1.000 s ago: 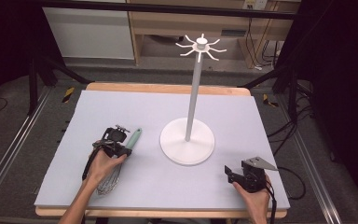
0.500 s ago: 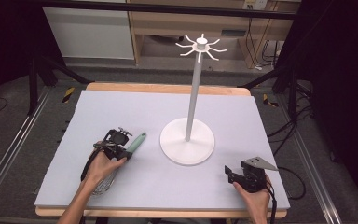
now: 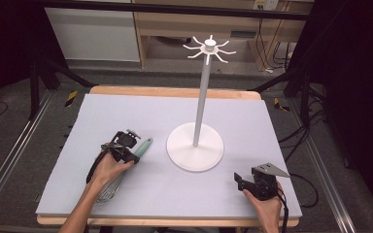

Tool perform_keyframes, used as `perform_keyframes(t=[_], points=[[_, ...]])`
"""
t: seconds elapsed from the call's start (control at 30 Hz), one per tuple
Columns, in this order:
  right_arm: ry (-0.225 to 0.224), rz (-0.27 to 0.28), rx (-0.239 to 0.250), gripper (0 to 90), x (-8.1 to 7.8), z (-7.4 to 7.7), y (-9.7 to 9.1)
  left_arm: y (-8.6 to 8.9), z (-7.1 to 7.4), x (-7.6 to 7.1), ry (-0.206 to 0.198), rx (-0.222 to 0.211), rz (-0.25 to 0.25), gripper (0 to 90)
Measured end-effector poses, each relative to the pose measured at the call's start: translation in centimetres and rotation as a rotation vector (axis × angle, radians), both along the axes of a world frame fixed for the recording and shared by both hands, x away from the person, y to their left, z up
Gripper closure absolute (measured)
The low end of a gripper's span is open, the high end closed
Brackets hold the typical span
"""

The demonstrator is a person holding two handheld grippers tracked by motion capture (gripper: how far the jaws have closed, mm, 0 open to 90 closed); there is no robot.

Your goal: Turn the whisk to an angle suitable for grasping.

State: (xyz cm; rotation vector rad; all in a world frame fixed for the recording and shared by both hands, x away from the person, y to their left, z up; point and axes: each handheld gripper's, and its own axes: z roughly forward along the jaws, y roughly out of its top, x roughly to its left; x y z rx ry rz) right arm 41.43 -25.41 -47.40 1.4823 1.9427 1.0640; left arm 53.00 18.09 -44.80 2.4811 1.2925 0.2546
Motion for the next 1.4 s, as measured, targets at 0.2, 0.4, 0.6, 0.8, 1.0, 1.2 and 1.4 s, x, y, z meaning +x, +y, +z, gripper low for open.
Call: perform_keyframes(t=[0.2,0.4,0.6,0.8,1.0,1.2,1.4], points=[[0.006,0.001,0.007,28.0,0.0,0.0,0.0,0.1,0.0,0.1,0.01,-0.01,0.026,67.7],[0.003,0.001,0.006,28.2,0.0,0.0,0.0,-0.1,0.1,0.0,-0.002,-0.001,0.04,68.5],[0.002,0.004,0.004,28.6,0.0,0.0,-0.1,0.4,0.8,-0.3,-0.028,-0.029,0.045,68.6],[0.003,0.001,0.009,28.9,0.0,0.0,-0.1,1.4,2.5,-1.5,-0.078,-0.099,0.033,68.6],[0.003,0.002,0.011,29.1,0.0,0.0,-0.1,2.1,4.0,-2.7,-0.137,-0.165,0.037,68.6],[0.001,-0.007,0.012,29.1,0.0,0.0,-0.2,2.7,6.5,-4.4,-0.225,-0.235,0.04,68.6],[-0.01,-0.012,0.01,28.7,-0.1,0.1,-0.1,3.4,9.0,-6.0,-0.358,-0.343,0.044,68.6]])
